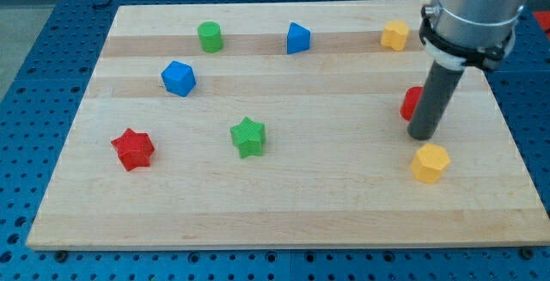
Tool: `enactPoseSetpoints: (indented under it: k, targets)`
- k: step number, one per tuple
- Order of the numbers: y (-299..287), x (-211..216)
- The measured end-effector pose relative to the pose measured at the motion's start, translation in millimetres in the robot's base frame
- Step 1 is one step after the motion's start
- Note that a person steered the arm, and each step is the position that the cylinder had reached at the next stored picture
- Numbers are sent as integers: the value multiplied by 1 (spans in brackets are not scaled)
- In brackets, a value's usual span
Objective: Push the red circle closer to the yellow hexagon
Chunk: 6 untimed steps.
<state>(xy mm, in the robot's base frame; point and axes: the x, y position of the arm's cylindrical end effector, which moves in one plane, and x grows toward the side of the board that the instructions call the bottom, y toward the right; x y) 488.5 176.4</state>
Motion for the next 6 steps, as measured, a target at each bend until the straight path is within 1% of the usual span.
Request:
enactPoseSetpoints:
  k: [1, 2, 3, 5, 6]
  targets:
    - [1, 30]
    - [6, 48]
    - [6, 50]
    - [-44, -2]
    - [-1, -2]
